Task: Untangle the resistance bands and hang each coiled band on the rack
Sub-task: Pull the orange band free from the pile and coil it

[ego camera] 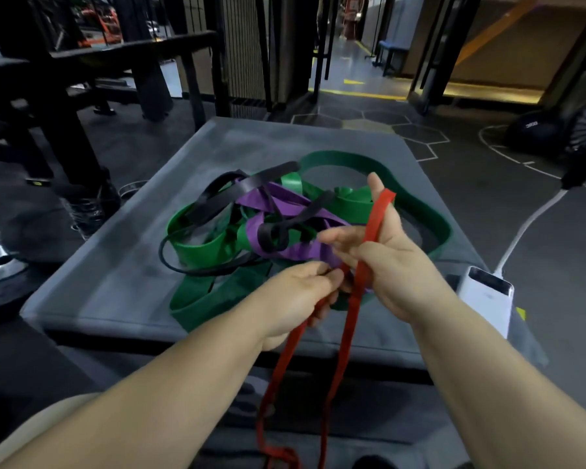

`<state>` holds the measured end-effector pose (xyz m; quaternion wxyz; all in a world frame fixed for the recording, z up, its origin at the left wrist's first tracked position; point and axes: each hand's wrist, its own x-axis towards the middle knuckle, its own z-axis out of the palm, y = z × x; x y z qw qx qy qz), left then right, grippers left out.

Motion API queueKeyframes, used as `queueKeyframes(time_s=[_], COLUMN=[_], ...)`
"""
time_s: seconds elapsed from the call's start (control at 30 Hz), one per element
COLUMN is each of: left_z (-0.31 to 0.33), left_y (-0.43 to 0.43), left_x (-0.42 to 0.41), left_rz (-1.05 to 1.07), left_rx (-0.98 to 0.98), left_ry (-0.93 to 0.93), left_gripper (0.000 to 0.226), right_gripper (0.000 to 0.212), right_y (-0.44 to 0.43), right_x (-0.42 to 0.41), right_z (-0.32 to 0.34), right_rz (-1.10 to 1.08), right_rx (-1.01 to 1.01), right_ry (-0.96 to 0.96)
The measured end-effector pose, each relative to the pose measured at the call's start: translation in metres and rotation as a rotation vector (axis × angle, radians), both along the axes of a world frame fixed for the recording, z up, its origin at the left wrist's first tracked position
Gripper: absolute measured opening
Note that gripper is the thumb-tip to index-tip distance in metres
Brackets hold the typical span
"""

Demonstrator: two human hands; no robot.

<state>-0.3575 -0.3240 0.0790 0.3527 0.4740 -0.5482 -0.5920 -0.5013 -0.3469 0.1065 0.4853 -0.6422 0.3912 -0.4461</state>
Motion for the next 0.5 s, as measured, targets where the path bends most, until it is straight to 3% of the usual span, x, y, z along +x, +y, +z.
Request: queueKeyframes(time_s=[0.07,0.1,0.17,0.33,0.43,0.5], left_z=[0.002,0.002,-0.001,-0.018,-0.024,-0.02], left_y=[0.004,0.005,0.006,0.0,-0.001,0.001], left_x=[0.004,0.006,0.011,0.019,0.02,0.019], left_rz=[-0.093,-0.142,-0.19,-0.121,-0.063,-0.073], left_rx=[-0.021,-0.033,-0.032,-0.068,-0.037,-0.116], left_ry=[-0.025,-0.055,-0.143,-0.618,-0.645,-0.613], left_gripper=[0.013,0.012,0.012,0.021,0.02,0.019], right_gripper=[0.094,0.095,0.096,0.092,0.09,0.089], right_y=[0.007,0.01,0.014,0.004,0.001,0.006], right_x=[0.004,0.005,0.006,-0.017,-0.02,-0.015], right_z=[0.001,0.001,0.005,0.013,0.009,0.005], right_rz=[-0.052,-0.087,-0.152,-0.369,-0.409,-0.351], right_rx=[-0.11,-0.154,-0.202,-0.253,-0.212,-0.179], right_ry=[0.213,0.228,0.145,-0.036,0.037,0.088])
